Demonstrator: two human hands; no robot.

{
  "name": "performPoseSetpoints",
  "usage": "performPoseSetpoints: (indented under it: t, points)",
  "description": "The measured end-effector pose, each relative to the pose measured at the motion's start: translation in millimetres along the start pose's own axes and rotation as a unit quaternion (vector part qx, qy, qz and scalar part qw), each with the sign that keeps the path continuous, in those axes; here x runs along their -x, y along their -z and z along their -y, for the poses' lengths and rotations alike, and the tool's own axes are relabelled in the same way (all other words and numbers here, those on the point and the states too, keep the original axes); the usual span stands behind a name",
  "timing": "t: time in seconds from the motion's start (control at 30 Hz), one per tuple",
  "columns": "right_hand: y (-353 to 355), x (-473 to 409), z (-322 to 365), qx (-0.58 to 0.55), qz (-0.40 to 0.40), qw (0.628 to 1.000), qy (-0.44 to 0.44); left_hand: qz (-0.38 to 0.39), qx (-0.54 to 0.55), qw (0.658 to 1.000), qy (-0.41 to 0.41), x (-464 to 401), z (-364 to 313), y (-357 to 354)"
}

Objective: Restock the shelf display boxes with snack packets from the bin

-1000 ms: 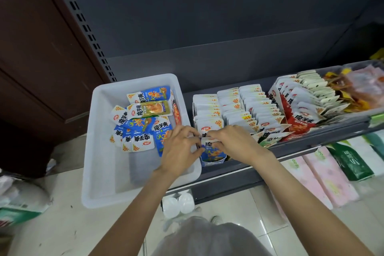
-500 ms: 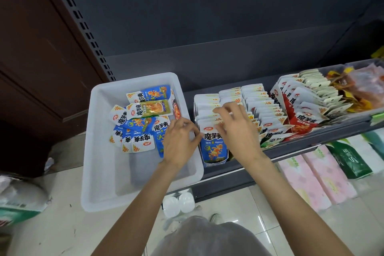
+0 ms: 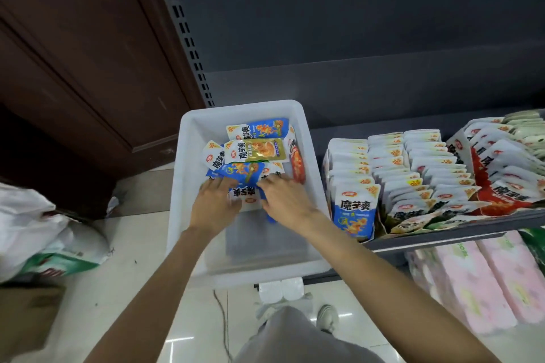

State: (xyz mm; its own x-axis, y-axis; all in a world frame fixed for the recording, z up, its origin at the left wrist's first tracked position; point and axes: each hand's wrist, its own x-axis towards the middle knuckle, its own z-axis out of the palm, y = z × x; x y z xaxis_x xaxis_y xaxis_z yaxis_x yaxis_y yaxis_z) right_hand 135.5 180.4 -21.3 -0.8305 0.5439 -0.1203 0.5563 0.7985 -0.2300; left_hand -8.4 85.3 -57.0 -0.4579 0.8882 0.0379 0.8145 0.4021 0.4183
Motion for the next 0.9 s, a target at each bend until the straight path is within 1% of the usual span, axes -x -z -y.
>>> performPoseSetpoints:
  t: [0.07,0.1,0.17,0.27,0.33,0.37,0.4,0.47,0.5,0.53,0.57,0.6,0.63,0.7,0.73,0.8,0.83,0.87,0.9]
  points:
    - [-22.2,-22.7,0.5,0.028,0.069,0.994,-0.083,0.104,-0.054,0.993,0.001,-4.4,6.7,-3.3]
    - [-30.8,-30.7,0.0,0.019,0.091,0.988,-0.119,0.13,-0.087,0.988,-0.011,-6.5,8.4,-6.1]
    - [-40.9,-39.7,-0.2,0.011,0.105,0.983,-0.153,0.144,-0.141,0.979,-0.028,-8.3,7.6,-10.8]
    - [-42.6,-43.1,-1.0,0.011,0.103,0.981,-0.163,0.132,-0.151,0.98,-0.012,-9.9,3.3,-16.1]
    - [-40.2,-38.9,-2.1,-0.046,0.112,0.976,-0.183,0.126,-0.096,0.987,0.025,-12.4,0.3,-17.4]
    - [-37.4,-34.8,-2.5,-0.089,0.103,0.972,-0.19,0.118,-0.042,0.991,0.052,-13.4,-2.6,-15.8]
    - [-34.1,-29.9,-2.8,-0.133,0.078,0.969,-0.193,0.104,0.02,0.991,0.08,-13.1,-7.2,-12.9]
    - [-19.8,-15.5,-3.8,-0.194,-0.007,0.961,-0.195,0.07,0.143,0.978,0.137,-10.4,-19.6,-5.5]
    - [-10.6,-6.4,-3.2,-0.218,-0.057,0.954,-0.197,0.053,0.21,0.962,0.166,-6.9,-27.3,0.4]
    - [-0.8,3.3,-2.4,-0.245,-0.111,0.943,-0.198,0.049,0.285,0.937,0.196,-1.9,-35.8,6.3]
    - [9.2,13.7,-1.4,-0.285,-0.162,0.924,-0.198,0.066,0.368,0.901,0.218,4.1,-45.0,13.1]
    - [19.8,24.4,-0.4,-0.343,-0.208,0.895,-0.194,0.092,0.441,0.865,0.22,9.5,-54.1,19.6]
    - [30.8,35.6,0.5,-0.413,-0.247,0.857,-0.183,0.12,0.492,0.84,0.197,14.4,-62.6,25.4]
    - [49.9,56.8,-0.8,-0.531,-0.293,0.779,-0.159,0.147,0.551,0.814,0.11,21.8,-80.0,35.8]
    - [57.2,65.7,-3.9,-0.572,-0.305,0.747,-0.151,0.142,0.56,0.813,0.069,23.2,-89.2,41.1]
    - [67.4,80.9,-13.0,-0.636,-0.311,0.69,-0.148,0.115,0.541,0.833,0.017,22.3,-106.3,49.3]
    - [70.5,87.9,-18.6,-0.659,-0.309,0.668,-0.153,0.107,0.528,0.843,0.001,21.5,-115.0,52.9]
    - [72.4,94.6,-24.8,-0.671,-0.305,0.656,-0.161,0.104,0.515,0.851,-0.013,20.7,-122.0,53.8]
    - [74.8,101.7,-30.6,-0.674,-0.299,0.655,-0.167,0.107,0.507,0.855,-0.023,20.3,-129.4,54.6]
